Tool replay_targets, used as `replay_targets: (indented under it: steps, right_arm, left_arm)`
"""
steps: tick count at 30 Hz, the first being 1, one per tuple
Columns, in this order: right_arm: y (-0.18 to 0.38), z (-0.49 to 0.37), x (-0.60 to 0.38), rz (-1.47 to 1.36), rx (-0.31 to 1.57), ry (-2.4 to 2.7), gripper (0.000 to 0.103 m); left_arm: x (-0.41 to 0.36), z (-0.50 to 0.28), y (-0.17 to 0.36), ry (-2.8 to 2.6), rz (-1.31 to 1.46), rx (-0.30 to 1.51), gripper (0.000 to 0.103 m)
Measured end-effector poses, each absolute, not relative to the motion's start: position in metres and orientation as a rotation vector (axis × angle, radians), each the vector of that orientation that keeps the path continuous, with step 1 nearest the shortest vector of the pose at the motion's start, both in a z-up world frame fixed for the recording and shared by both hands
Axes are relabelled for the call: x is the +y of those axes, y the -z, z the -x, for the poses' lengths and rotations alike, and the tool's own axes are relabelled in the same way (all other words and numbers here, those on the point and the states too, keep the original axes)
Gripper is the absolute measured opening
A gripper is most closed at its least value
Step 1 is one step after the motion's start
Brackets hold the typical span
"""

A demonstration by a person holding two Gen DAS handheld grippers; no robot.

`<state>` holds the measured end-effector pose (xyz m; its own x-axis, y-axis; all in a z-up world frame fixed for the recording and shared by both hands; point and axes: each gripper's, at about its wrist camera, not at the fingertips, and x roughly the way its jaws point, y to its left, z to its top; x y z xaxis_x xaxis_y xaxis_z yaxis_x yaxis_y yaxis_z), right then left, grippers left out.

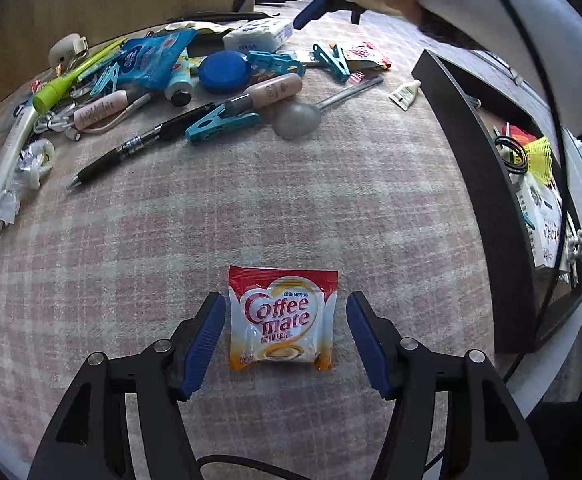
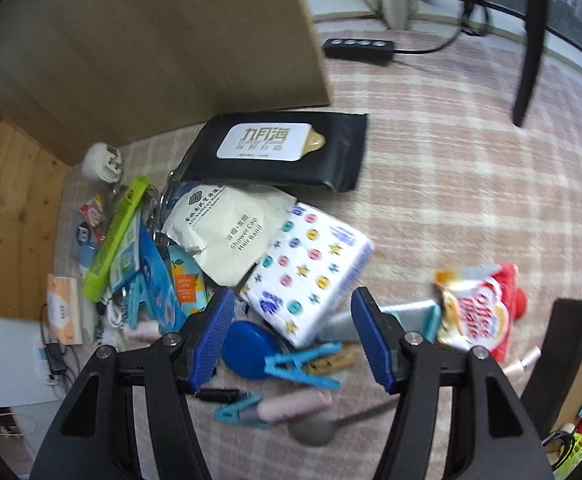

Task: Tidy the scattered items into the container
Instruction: 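Close the left gripper on the sachet while the right gripper grasps the tissue pack, then carry sachet and tissue pack over the tray and open both grippers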

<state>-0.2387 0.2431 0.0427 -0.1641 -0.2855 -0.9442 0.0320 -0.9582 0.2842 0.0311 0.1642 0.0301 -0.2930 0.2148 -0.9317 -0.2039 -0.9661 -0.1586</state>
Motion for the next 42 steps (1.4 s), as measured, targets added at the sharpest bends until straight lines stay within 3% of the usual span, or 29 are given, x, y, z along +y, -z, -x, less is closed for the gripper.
replay_targets:
  steps: [5, 17, 21, 26, 42]
  right_arm:
    - [-0.036, 0.248, 0.229, -1.916, -0.19, 2.275, 0.06]
    - [-0.02, 0.264, 0.203, -1.964, -0.048, 2.294, 0.061]
    - [-0.012, 0.264, 0.209, -1.986, -0.062, 2.258, 0.055]
    - [-0.018, 0.258, 0.226, -1.967, -0.162, 2.245, 0.051]
    - [-0.076, 0.21, 0.294, -1.766, -0.297, 2.321, 0.051]
  left_arm:
    - [0.161, -0.03, -0.025, -2.341, 1.685, -0.049, 0.051]
    - [0.165, -0.025, -0.025, -2.37, 1.631, -0.001, 0.048]
    - [0.163, -0.025, -0.024, -2.405, 1.613, 0.03, 0.027]
    - [0.144, -0.02, -0.023, -2.401, 1.63, -0.089, 0.004]
    - [0.116, -0.038, -0.038, -2.404, 1.621, -0.221, 0.0]
